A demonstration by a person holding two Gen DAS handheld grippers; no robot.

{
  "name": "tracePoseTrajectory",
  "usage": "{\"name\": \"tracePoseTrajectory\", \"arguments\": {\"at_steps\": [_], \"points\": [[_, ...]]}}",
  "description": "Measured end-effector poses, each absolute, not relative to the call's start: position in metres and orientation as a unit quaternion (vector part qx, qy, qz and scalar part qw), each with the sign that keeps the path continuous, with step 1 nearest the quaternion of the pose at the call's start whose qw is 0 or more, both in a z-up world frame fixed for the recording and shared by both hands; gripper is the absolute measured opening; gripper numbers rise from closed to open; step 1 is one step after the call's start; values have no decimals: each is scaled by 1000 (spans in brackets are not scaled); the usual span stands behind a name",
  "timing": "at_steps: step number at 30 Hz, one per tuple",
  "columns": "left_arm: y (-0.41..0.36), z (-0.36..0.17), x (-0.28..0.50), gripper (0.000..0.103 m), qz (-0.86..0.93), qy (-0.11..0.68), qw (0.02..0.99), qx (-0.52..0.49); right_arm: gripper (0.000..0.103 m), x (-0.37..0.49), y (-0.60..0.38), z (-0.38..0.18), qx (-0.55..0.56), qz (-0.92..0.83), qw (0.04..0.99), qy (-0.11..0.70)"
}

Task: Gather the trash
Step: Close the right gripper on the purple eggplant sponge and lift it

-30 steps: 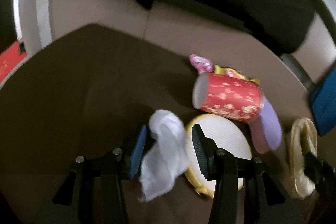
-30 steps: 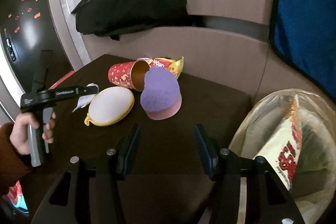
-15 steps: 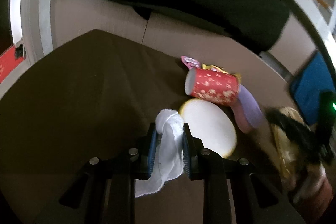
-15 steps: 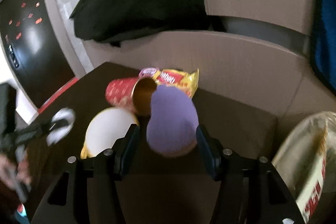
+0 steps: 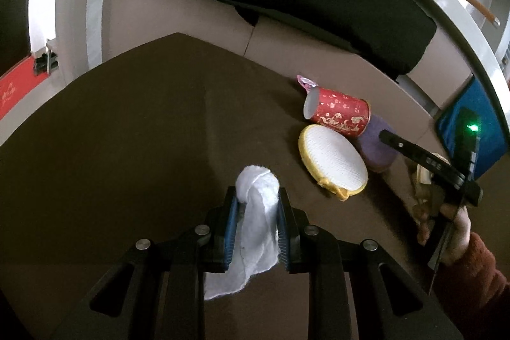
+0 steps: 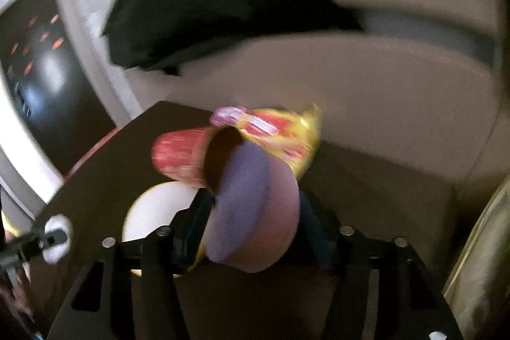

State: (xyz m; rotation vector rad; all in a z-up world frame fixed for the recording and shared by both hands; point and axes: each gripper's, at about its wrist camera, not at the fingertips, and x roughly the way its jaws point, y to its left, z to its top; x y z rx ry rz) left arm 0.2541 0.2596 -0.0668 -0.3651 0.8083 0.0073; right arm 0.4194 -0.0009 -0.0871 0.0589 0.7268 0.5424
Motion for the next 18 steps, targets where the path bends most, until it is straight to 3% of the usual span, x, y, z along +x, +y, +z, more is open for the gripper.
{"name": "tracePoseTrajectory", "arguments": {"at_steps": [5,13,18], "points": [[262,-69,248,24,1,389,902,-187,51,395,40,-68,-39,292,894,337],[267,-74,238,24,-2,387,901,-197,52,395,60,-82,-75,250,895,362],[270,-75,237,24,0,385,900,-203,59,408,57,-85,-59,216,902,368]]}}
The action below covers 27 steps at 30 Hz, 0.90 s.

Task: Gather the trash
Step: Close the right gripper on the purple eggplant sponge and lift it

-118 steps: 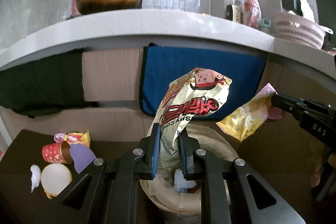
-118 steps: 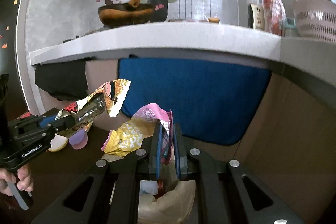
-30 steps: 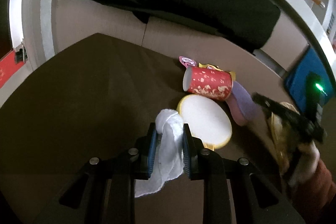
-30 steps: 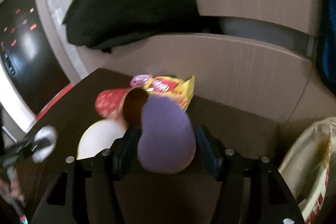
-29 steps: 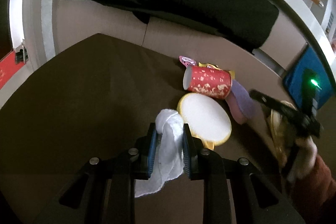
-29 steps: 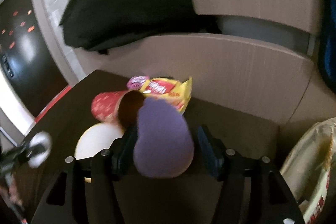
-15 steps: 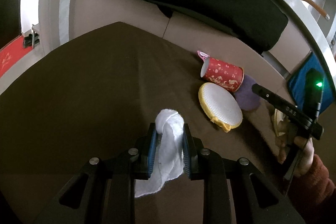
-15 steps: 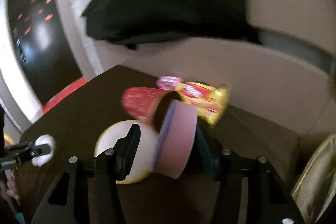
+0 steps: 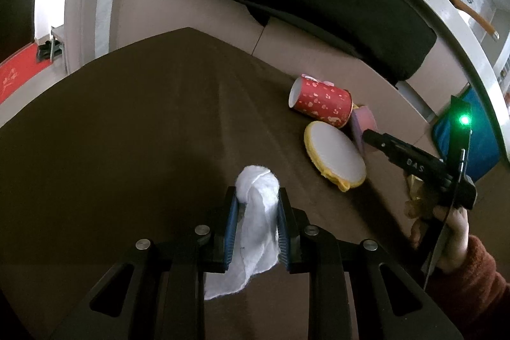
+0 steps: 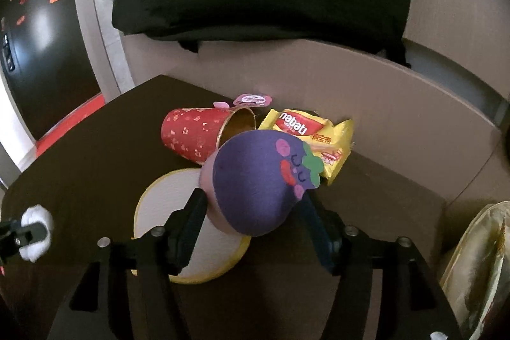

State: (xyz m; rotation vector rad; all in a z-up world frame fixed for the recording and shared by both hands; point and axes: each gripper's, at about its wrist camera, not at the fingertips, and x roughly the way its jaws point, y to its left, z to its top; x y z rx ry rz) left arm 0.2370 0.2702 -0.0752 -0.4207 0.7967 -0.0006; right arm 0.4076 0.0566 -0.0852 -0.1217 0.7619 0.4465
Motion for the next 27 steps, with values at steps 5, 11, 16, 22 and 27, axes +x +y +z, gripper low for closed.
{"name": "tracePoseTrajectory", "arguments": {"at_steps": [5,11,16,22,27], "points": [[263,-78,238,24,-6,388,900,-200,60,400,83,-88,-141,189,909,344],[258,-79,242,24,-16,390,898,-201,64,411,108,-101,-210,165,899,346],[260,-82,241,24,-17,391,897,-205,42,413,98,-91,-184,185,903,340],[261,-85,239,24,-21,392,895,-212,28,397,42,-72,-117,185,909,355],[252,-85,240,24,-25,388,898,-206,34,384,-14,-82,-83,151,901,399]]}}
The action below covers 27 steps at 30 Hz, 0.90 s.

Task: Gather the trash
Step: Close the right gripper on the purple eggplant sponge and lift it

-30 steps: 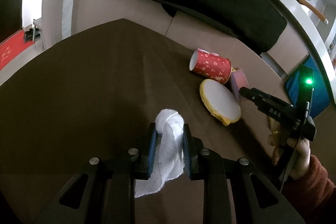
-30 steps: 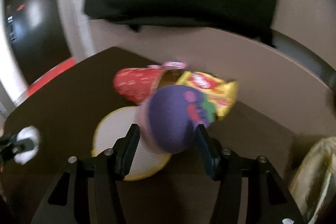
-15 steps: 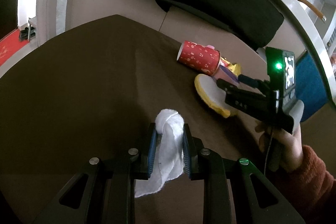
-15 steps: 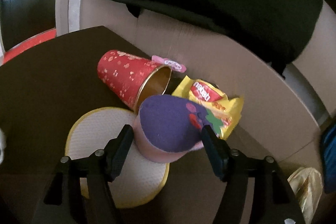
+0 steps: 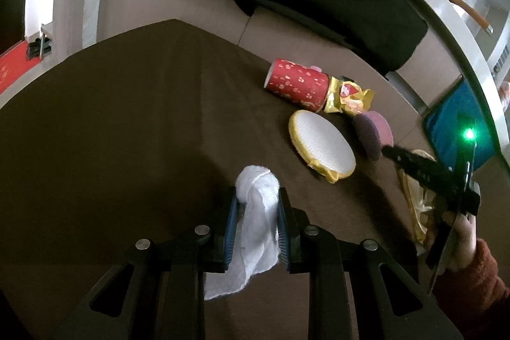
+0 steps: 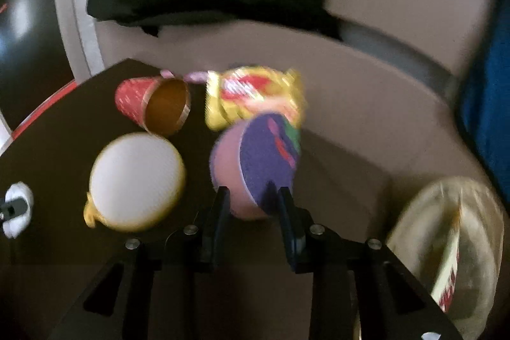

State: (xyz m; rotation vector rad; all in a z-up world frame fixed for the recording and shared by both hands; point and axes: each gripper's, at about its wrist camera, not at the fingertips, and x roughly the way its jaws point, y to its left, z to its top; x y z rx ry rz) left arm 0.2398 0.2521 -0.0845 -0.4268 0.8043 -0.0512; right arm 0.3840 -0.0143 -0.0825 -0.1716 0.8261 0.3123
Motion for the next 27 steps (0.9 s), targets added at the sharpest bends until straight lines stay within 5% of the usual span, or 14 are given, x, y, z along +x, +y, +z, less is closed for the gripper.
{"name": "tracePoseTrajectory", "arguments": {"at_steps": [3,12,27], "points": [[244,-85,241,24,-29,388,900,-197,62,374,-34,-82,-48,154,904,397],[233,-88,247,24,-29,397,897,-192,65,391,-11,-73,-36,165,918,358],[231,-84,251,24,-14,382,908,-171,72,438,24,-105,3,180,894,409]]}}
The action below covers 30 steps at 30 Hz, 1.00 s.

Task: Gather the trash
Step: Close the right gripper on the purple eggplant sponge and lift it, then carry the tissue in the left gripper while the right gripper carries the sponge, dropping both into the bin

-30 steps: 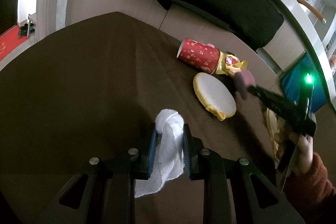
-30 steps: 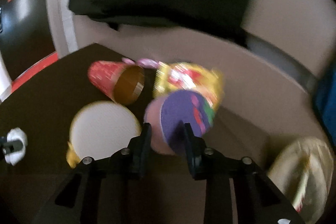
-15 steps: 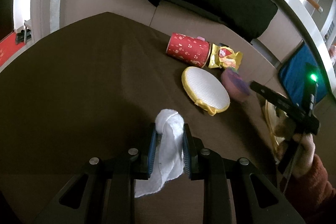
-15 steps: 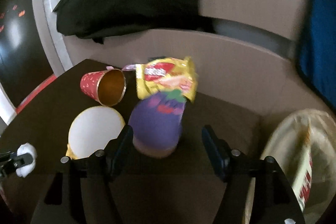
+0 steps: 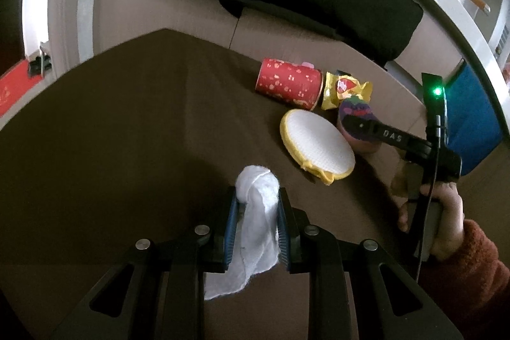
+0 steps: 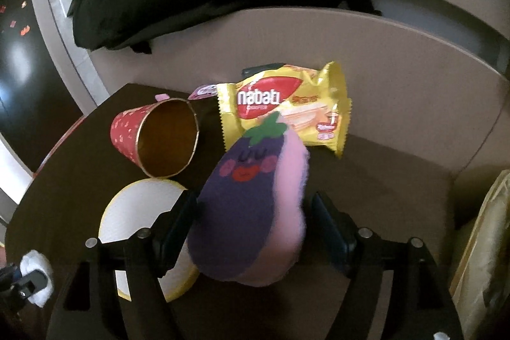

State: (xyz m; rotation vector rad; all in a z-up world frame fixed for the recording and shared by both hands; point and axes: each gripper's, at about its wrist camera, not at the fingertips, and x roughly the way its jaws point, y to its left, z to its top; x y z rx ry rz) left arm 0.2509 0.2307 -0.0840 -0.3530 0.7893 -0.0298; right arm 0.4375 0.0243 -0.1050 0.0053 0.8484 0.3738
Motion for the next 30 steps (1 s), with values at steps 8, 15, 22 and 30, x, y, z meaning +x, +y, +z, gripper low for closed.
{"name": "tracePoseTrajectory", "arguments": {"at_steps": [8,15,22,30], "points": [[227,-78,251,24,-16,379,908,-181,68,427,37,-106,-68,178,900,392],[209,-44,256,24,-26,350,923,-157,67,392,4,-60,-28,213,905,368],[162,23,266,24,-70,282,950,-111,67,332,-35,22,-41,207,930,300],[86,94,257,24,-78,194,977,-33,67,288,-113,101,-25,169,961,215]]}}
